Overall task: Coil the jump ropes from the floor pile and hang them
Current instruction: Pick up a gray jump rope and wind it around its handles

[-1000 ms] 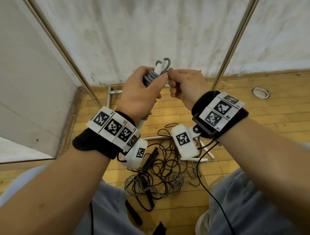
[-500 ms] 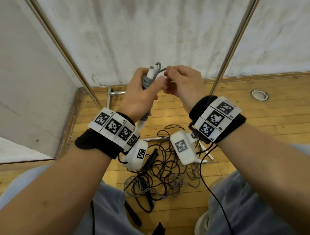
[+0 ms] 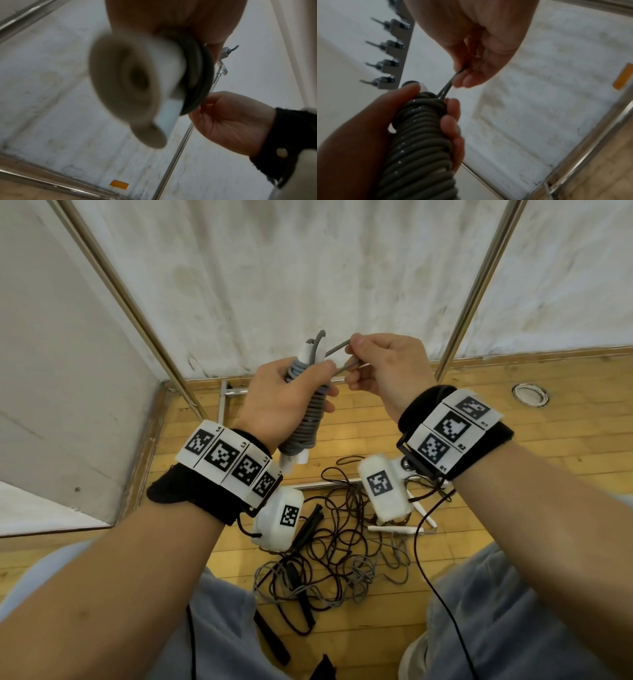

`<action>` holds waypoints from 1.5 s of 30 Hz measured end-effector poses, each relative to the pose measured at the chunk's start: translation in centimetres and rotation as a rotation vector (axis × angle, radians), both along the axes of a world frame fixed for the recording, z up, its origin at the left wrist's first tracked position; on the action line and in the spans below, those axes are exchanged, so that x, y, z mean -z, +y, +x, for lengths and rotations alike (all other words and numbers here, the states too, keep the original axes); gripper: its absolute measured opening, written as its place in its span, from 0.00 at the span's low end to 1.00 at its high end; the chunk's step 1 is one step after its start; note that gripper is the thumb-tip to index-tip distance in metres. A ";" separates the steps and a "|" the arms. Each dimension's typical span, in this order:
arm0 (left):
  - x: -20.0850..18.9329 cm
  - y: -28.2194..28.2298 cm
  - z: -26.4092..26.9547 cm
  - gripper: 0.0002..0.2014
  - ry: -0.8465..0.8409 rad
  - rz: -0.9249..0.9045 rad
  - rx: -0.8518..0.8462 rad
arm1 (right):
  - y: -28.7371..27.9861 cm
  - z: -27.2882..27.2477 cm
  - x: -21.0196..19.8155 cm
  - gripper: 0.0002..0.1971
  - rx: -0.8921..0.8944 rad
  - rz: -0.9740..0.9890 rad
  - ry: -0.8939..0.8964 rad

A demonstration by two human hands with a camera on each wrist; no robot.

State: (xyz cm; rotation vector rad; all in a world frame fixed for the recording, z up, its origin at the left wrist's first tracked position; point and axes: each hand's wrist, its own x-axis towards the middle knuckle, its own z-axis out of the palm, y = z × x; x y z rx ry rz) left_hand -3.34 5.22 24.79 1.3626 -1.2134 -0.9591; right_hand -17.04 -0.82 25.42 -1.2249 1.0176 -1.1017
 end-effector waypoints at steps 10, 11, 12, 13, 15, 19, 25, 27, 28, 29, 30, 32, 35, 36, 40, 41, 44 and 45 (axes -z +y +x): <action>-3.3 1.2 -0.2 0.04 -0.085 -0.113 -0.085 | 2.0 1.2 -4.1 0.08 -0.161 -0.201 0.018; -3.9 1.3 0.0 0.04 -0.093 -0.126 -0.095 | 2.0 1.2 -4.8 0.08 -0.158 -0.215 0.014; -4.5 1.4 0.3 0.06 -0.113 -0.148 -0.109 | 2.1 1.3 -5.6 0.08 -0.151 -0.233 0.009; -5.3 1.4 0.5 0.07 -0.144 -0.180 -0.130 | 2.1 1.5 -6.5 0.08 -0.142 -0.256 0.008; -7.4 1.3 1.3 0.06 -0.197 -0.238 -0.196 | 2.2 2.0 -8.6 0.07 -0.122 -0.315 0.025; -13.0 1.3 3.0 0.07 -0.256 -0.362 -0.290 | 2.5 4.2 -13.4 0.05 -0.113 -0.443 0.064; -20.9 1.6 6.5 0.05 -0.203 -0.511 -0.423 | 2.6 8.3 -22.0 0.09 -0.168 -0.590 0.070; -23.2 1.6 7.8 0.05 -0.182 -0.563 -0.445 | 2.5 9.8 -24.5 0.10 -0.181 -0.622 0.084; -24.4 1.4 8.5 0.05 -0.182 -0.585 -0.456 | 2.4 10.6 -25.8 0.10 -0.184 -0.640 0.084; -25.6 1.2 9.2 0.05 -0.196 -0.603 -0.468 | 2.3 11.3 -27.0 0.10 -0.181 -0.659 0.076; -26.8 0.9 9.8 0.05 -0.218 -0.618 -0.482 | 2.0 11.9 -28.1 0.10 -0.171 -0.677 0.061; -29.2 0.0 11.0 0.05 -0.250 -0.644 -0.509 | 1.4 13.0 -30.3 0.09 -0.132 -0.705 0.022; -32.4 -1.5 12.5 0.09 -0.268 -0.657 -0.544 | -0.1 14.5 -33.2 0.03 -0.065 -0.694 -0.027; -33.2 -2.0 12.9 0.10 -0.270 -0.663 -0.556 | -0.6 15.0 -34.1 0.02 -0.050 -0.691 -0.032; -35.8 -3.9 14.8 0.09 -0.267 -0.711 -0.622 | -2.3 17.3 -36.9 0.06 -0.017 -0.739 -0.018; -36.3 -4.3 15.3 0.09 -0.267 -0.717 -0.633 | -2.8 17.9 -37.4 0.09 -0.009 -0.757 -0.007; -37.3 -5.4 16.6 0.10 -0.273 -0.727 -0.664 | -4.0 19.7 -38.5 0.12 0.005 -0.782 0.013; -37.5 -5.7 17.0 0.10 -0.277 -0.734 -0.672 | -4.5 20.3 -38.9 0.13 0.011 -0.784 0.020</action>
